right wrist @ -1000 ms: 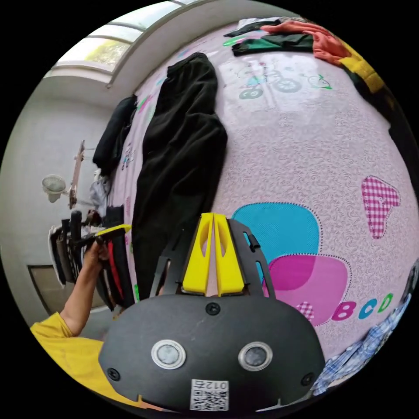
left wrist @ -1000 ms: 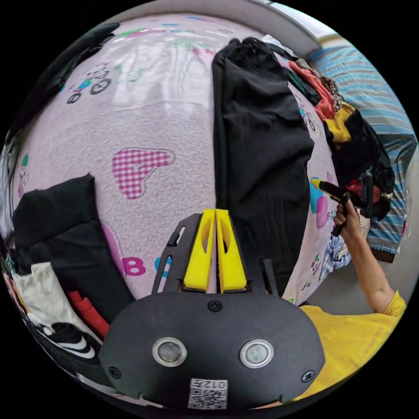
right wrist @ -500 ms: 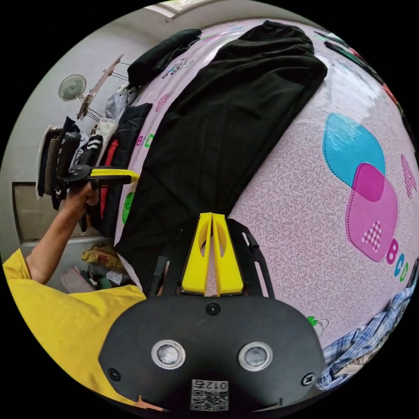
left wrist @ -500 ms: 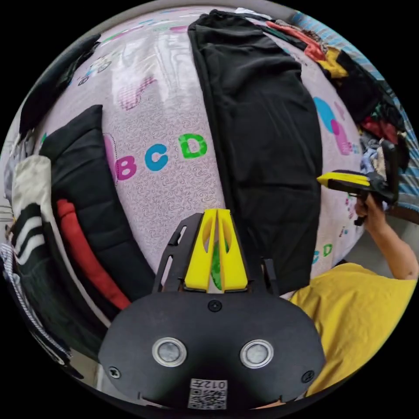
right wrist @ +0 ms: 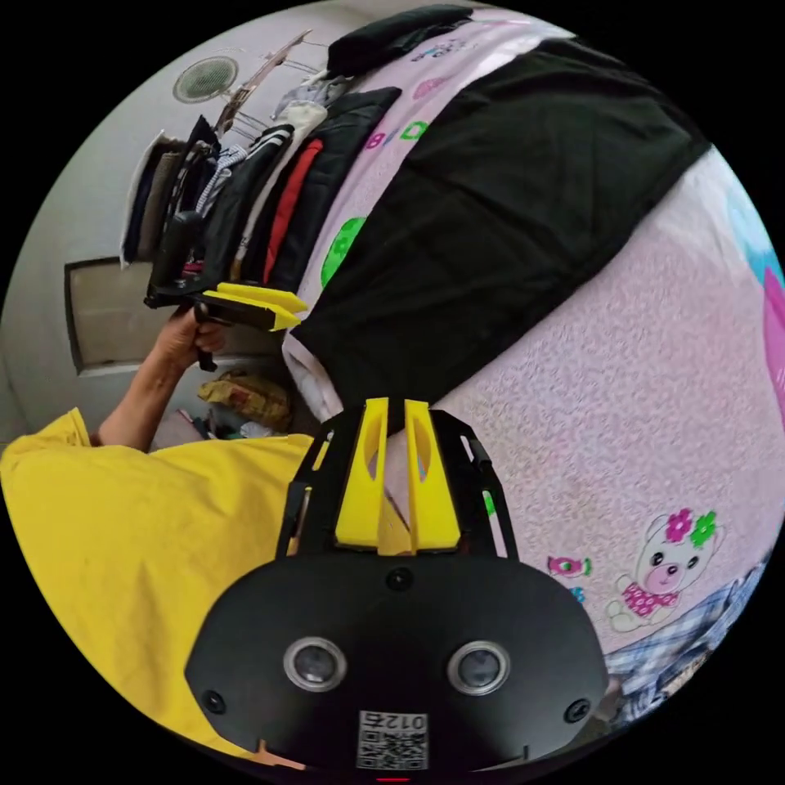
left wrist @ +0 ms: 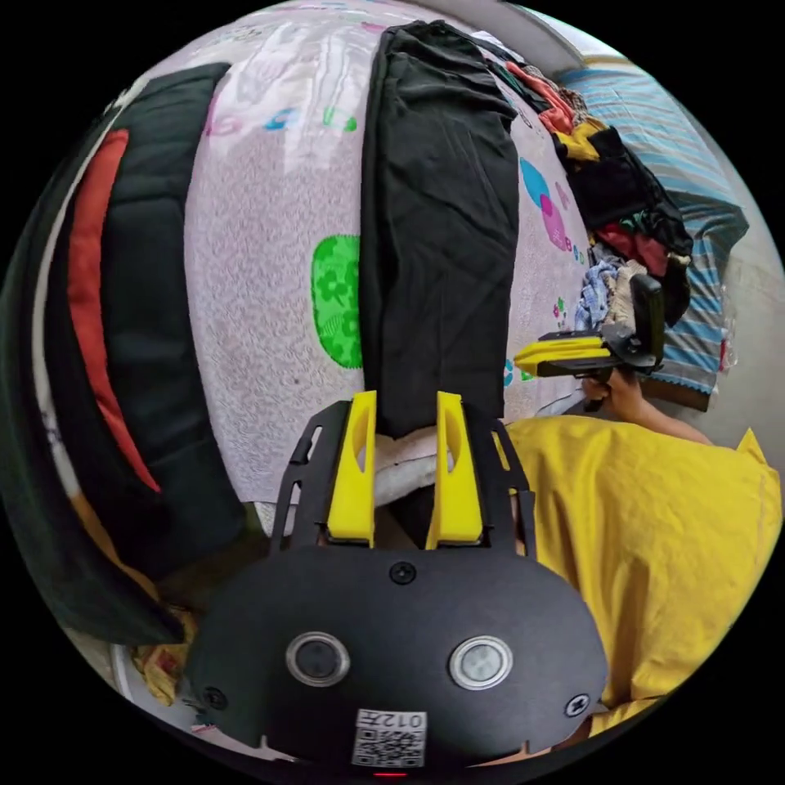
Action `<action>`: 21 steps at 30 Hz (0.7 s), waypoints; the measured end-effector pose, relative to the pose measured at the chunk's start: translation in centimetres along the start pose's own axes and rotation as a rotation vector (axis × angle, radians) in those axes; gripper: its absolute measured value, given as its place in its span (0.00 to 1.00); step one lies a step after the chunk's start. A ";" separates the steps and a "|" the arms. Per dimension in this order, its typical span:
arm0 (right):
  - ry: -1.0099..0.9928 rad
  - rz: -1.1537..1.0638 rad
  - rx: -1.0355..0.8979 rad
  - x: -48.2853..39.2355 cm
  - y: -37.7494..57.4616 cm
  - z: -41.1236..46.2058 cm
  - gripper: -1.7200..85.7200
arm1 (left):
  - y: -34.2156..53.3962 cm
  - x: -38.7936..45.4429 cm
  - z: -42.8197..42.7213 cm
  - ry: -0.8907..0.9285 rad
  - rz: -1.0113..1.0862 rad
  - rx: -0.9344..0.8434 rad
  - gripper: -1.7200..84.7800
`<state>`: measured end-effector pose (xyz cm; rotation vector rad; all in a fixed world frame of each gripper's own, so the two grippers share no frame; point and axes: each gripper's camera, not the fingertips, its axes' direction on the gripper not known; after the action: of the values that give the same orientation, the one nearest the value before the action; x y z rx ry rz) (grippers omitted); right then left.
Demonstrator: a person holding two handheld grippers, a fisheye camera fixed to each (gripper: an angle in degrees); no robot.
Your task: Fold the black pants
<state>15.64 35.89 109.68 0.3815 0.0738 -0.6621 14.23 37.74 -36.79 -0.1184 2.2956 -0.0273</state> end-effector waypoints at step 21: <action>-0.486 0.406 0.076 7.7 6.7 4.9 0.05 | 6.8 -7.8 6.4 0.218 -0.018 -0.011 0.06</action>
<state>25.49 34.40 114.96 0.2879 -0.4818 -0.3412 23.63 45.37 -35.59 -0.1484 2.5126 -0.0383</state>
